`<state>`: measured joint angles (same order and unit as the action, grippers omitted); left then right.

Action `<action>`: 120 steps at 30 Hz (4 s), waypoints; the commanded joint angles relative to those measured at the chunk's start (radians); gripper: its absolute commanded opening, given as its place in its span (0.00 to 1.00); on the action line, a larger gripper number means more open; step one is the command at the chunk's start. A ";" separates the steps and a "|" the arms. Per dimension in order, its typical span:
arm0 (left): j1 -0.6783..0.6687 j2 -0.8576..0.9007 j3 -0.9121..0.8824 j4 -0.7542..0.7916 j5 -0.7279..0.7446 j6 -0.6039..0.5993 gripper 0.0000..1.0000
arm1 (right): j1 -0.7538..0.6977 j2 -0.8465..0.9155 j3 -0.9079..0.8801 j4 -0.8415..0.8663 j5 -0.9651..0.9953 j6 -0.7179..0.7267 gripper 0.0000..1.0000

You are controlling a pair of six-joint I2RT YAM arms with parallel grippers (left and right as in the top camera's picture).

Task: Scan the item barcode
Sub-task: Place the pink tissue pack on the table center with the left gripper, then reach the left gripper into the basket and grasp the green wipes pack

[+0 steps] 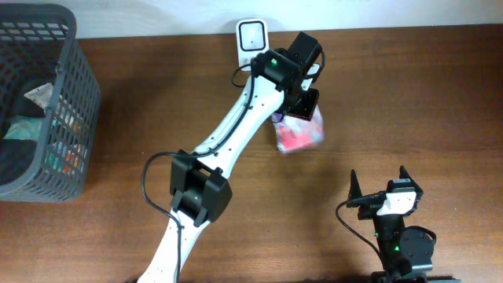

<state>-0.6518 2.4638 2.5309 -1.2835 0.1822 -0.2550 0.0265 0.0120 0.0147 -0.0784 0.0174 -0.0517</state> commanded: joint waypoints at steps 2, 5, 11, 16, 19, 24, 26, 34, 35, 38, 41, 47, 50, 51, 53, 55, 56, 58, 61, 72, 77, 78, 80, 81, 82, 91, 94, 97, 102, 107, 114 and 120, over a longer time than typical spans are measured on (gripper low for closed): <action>0.006 0.000 0.051 0.017 -0.007 -0.010 0.90 | -0.001 -0.005 -0.009 -0.003 0.002 0.007 0.99; 0.079 -0.037 0.228 -0.080 -0.008 -0.010 0.89 | -0.001 -0.005 -0.009 -0.003 0.002 0.007 0.99; 0.452 -0.236 0.510 -0.355 -0.008 -0.010 0.89 | -0.001 -0.005 -0.009 -0.003 0.002 0.007 0.99; 0.913 -0.353 0.511 -0.375 -0.026 -0.011 0.96 | -0.001 -0.005 -0.009 -0.003 0.002 0.007 0.99; 1.084 -0.351 0.496 -0.404 -0.035 -0.015 0.97 | -0.001 -0.005 -0.009 -0.003 0.002 0.007 0.99; 1.178 -0.338 0.253 -0.404 -0.425 -0.264 0.77 | -0.001 -0.005 -0.009 -0.003 0.002 0.007 0.99; 1.192 -0.338 0.164 -0.404 -0.478 -0.315 0.68 | -0.001 -0.005 -0.009 -0.003 0.002 0.007 0.99; 1.246 -0.339 -0.060 -0.405 -0.138 -0.106 0.00 | -0.001 -0.005 -0.009 -0.003 0.002 0.007 0.99; 1.246 -0.340 -0.060 -0.405 -0.126 -0.106 0.00 | -0.001 -0.005 -0.009 -0.003 0.002 0.007 0.99; 1.246 -0.407 -0.087 -0.405 -0.126 -0.106 0.00 | -0.001 -0.005 -0.009 -0.003 0.002 0.007 0.99; 1.246 -0.543 -0.229 -0.405 -0.217 -0.150 0.00 | -0.001 -0.005 -0.009 -0.003 0.002 0.007 0.99; 1.246 -0.563 -0.432 -0.405 -0.381 -0.253 0.00 | -0.001 -0.005 -0.009 -0.003 0.002 0.007 0.99; 1.246 -0.563 -0.503 -0.405 -0.330 -0.252 0.00 | -0.001 -0.005 -0.009 -0.003 0.002 0.007 0.99; 1.246 -0.563 -0.515 -0.405 -0.306 -0.244 0.00 | -0.001 -0.005 -0.009 -0.003 0.002 0.007 0.98; 1.246 -0.575 -0.536 -0.405 -0.305 -0.237 0.00 | -0.001 -0.005 -0.009 -0.003 0.002 0.007 0.99; 1.246 -0.602 -0.537 -0.405 -0.285 -0.237 0.00 | -0.001 -0.005 -0.009 -0.003 0.002 0.007 0.99; 1.244 -0.646 -0.537 -0.405 -0.249 -0.237 0.00 | -0.001 -0.005 -0.009 -0.003 0.002 0.007 0.99; 1.243 -0.695 -0.537 -0.405 -0.257 -0.237 0.00 | -0.001 -0.005 -0.009 -0.003 0.002 0.007 0.99; 1.243 -0.746 -0.565 -0.405 -0.257 -0.238 0.00 | -0.001 -0.005 -0.009 -0.003 0.002 0.007 0.99; 1.246 -0.894 -0.743 -0.405 -0.316 -0.306 0.00 | -0.001 -0.005 -0.009 -0.003 0.002 0.007 0.99; 1.246 -1.040 -0.851 -0.401 -0.415 -0.468 0.00 | -0.001 -0.005 -0.009 -0.003 0.002 0.007 0.99; 1.246 -1.039 -0.851 -0.400 -0.416 -0.472 0.00 | -0.001 -0.005 -0.009 -0.003 0.002 0.007 0.99; 1.250 -1.040 -0.851 -0.385 -0.417 -0.475 0.00 | -0.001 -0.005 -0.009 -0.003 0.002 0.007 0.99; 1.265 -1.040 -0.851 -0.386 -0.419 -0.483 0.00 | -0.001 -0.005 -0.009 -0.003 0.002 0.007 0.99; 1.286 -1.040 -0.851 -0.389 -0.415 -0.483 0.00 | -0.001 -0.005 -0.009 -0.003 0.002 0.007 0.99; 1.307 -1.040 -0.851 -0.361 -0.316 -0.500 0.04 | -0.001 -0.005 -0.009 -0.003 0.002 0.007 0.99; 1.307 -1.040 -0.851 -0.247 -0.052 -0.414 0.09 | -0.001 -0.005 -0.009 -0.003 0.001 0.007 0.99; 1.307 -1.040 -0.839 0.003 0.092 -0.190 0.82 | -0.001 -0.005 -0.009 -0.003 0.002 0.007 0.99; 1.307 -1.008 -0.839 0.428 -0.008 -0.182 0.91 | -0.001 -0.005 -0.009 -0.003 0.002 0.007 0.99; 1.307 -0.793 -0.840 0.455 -0.104 -0.154 0.90 | -0.001 -0.005 -0.009 -0.003 0.002 0.007 0.99; 1.307 -0.507 -0.842 0.429 -0.235 -0.181 0.96 | -0.001 -0.005 -0.009 -0.003 0.002 0.007 0.99; 1.307 -0.393 -0.842 0.491 -0.231 -0.207 0.95 | -0.001 -0.005 -0.009 -0.003 0.002 0.007 0.99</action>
<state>0.6533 2.0521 1.6836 -0.8135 -0.0387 -0.4500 0.0265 0.0120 0.0147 -0.0780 0.0174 -0.0509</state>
